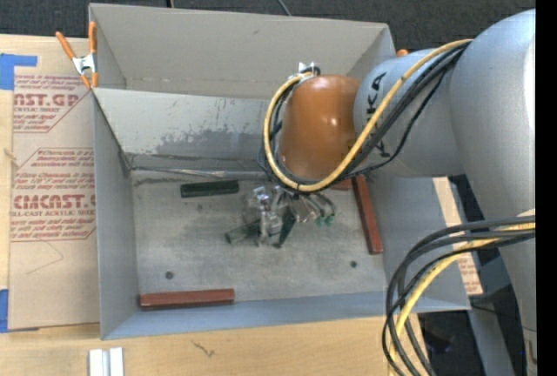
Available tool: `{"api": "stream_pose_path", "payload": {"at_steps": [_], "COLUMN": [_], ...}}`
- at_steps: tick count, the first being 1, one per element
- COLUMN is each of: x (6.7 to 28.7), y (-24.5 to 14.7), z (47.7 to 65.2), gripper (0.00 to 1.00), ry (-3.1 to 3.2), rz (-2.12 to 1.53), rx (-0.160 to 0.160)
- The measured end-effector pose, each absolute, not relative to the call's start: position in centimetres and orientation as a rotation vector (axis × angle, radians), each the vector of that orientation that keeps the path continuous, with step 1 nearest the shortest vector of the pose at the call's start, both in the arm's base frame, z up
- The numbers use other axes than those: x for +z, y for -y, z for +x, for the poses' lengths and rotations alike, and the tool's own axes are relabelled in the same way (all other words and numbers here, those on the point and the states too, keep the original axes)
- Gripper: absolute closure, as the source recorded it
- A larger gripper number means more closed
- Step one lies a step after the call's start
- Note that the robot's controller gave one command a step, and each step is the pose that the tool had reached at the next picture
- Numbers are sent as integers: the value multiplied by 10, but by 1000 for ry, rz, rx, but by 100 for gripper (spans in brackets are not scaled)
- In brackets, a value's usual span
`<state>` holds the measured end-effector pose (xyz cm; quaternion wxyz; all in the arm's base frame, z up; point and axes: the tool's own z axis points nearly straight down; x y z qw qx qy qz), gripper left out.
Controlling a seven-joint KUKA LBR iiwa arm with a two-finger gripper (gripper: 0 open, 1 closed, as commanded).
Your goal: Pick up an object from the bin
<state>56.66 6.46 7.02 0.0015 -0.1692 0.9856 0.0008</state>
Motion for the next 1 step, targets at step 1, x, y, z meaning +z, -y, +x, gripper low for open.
{"api": "stream_pose_path", "payload": {"at_steps": [1], "x": [188], "y": [-81], "z": [558], "gripper": [100], "ry": [-3090], "rz": [-552], "rx": [2]}}
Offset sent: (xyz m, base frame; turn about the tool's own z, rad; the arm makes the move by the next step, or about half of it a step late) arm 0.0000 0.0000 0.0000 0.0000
